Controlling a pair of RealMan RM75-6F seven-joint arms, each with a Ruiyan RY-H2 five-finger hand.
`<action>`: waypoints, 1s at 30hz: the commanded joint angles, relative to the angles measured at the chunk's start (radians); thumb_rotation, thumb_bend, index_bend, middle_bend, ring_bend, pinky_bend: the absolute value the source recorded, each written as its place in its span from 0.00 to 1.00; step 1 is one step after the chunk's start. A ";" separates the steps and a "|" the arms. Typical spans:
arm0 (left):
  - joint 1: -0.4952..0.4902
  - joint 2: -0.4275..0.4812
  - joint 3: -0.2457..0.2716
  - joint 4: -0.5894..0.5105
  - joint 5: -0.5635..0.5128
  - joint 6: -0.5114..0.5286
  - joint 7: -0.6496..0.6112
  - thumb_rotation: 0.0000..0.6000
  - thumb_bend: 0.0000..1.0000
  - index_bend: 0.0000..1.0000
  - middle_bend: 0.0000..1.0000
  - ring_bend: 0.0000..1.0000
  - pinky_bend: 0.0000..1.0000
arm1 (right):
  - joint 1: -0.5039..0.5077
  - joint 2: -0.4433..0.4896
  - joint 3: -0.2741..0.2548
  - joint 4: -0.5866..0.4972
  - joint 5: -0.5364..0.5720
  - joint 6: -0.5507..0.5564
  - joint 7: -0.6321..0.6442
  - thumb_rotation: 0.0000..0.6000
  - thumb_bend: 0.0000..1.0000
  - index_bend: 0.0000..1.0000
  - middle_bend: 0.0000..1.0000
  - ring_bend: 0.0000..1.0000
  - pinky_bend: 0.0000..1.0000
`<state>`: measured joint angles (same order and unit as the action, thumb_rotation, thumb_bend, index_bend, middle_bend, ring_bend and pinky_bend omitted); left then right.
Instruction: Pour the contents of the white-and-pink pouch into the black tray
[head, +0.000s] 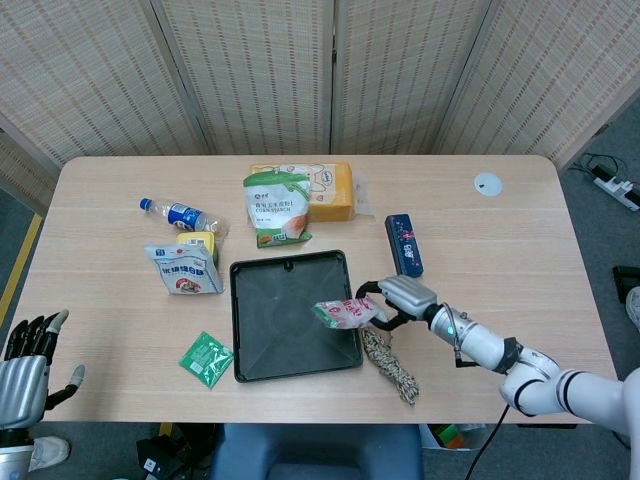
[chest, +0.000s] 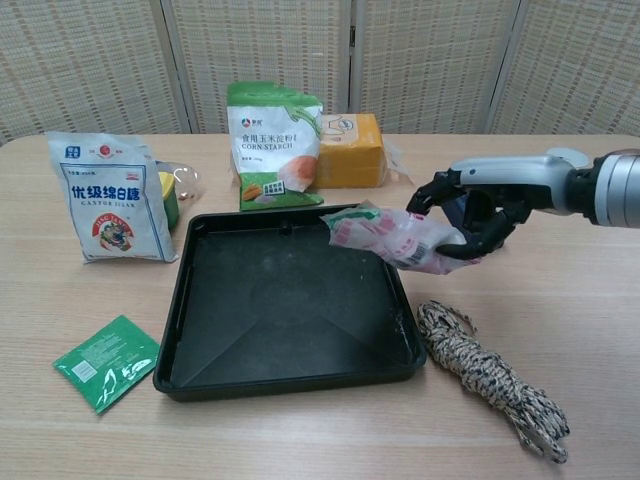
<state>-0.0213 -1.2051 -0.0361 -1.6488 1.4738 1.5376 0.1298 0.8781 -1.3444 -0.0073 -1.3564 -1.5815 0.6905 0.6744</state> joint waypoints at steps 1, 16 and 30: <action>0.001 0.000 0.000 0.001 0.000 0.001 -0.002 1.00 0.40 0.05 0.13 0.10 0.00 | 0.064 0.059 0.006 -0.074 0.040 -0.099 -0.102 1.00 0.91 0.76 0.63 1.00 1.00; 0.006 -0.001 0.000 0.013 -0.004 0.003 -0.020 1.00 0.40 0.05 0.13 0.10 0.00 | 0.158 0.090 0.057 -0.135 0.240 -0.224 -0.531 1.00 0.92 0.77 0.65 1.00 1.00; 0.007 -0.003 -0.001 0.023 -0.012 -0.001 -0.024 1.00 0.40 0.05 0.13 0.09 0.00 | 0.237 0.064 0.013 -0.159 0.483 -0.179 -0.936 1.00 0.92 0.77 0.65 1.00 1.00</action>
<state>-0.0141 -1.2081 -0.0374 -1.6261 1.4621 1.5365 0.1054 1.0943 -1.2675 0.0255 -1.5109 -1.1495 0.4867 -0.1920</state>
